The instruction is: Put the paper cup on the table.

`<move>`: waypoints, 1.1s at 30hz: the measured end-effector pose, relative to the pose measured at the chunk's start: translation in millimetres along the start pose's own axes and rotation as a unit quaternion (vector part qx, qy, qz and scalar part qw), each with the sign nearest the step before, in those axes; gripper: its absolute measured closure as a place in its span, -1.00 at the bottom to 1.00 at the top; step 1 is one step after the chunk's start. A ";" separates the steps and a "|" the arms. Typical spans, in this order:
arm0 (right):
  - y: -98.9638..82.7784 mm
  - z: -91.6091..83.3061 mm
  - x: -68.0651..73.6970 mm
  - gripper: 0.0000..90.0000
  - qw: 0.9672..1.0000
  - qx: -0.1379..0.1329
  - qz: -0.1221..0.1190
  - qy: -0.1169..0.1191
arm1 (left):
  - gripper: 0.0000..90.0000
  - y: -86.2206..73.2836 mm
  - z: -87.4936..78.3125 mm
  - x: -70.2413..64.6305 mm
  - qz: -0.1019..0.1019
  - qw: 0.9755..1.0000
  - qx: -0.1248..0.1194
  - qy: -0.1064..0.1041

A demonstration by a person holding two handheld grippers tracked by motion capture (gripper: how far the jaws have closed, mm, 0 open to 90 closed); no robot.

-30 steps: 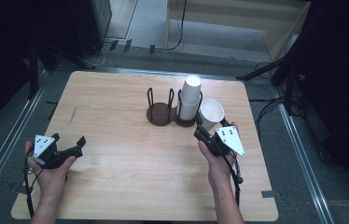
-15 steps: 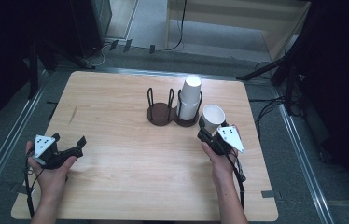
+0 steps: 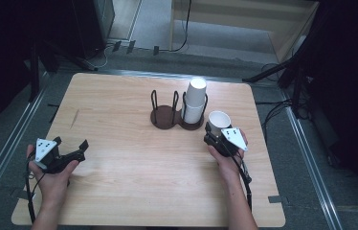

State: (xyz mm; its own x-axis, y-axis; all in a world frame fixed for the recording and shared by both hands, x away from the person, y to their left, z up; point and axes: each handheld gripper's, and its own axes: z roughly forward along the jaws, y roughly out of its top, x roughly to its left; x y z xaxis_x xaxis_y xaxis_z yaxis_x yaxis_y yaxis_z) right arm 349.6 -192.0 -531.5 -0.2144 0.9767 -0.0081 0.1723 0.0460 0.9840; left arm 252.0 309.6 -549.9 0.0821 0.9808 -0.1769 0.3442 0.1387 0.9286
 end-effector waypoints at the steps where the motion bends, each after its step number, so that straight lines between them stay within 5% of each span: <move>1: -1.1 0.9 -0.4 -0.41 1.000 0.003 -0.001 0.000 | -1.00 0.0 0.0 0.0 0.000 1.000 0.000 0.000; 18: -10.3 11.4 -9.1 -0.44 0.999 0.050 -0.010 0.006 | -1.00 0.1 0.7 -1.2 0.005 1.000 0.002 0.001; 33: -10.6 10.7 -17.0 -0.54 0.995 0.098 0.011 0.007 | -1.00 -0.1 0.8 -2.3 0.008 1.000 0.002 0.002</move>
State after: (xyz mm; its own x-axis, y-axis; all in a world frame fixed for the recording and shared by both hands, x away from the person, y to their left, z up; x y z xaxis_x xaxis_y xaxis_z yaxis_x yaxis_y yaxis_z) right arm 361.7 -206.9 -543.7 -0.2217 0.9750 0.0172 0.3612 0.0657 0.9302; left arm 252.5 307.2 -549.9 0.0837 0.9835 -0.1603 0.3470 0.1220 0.9299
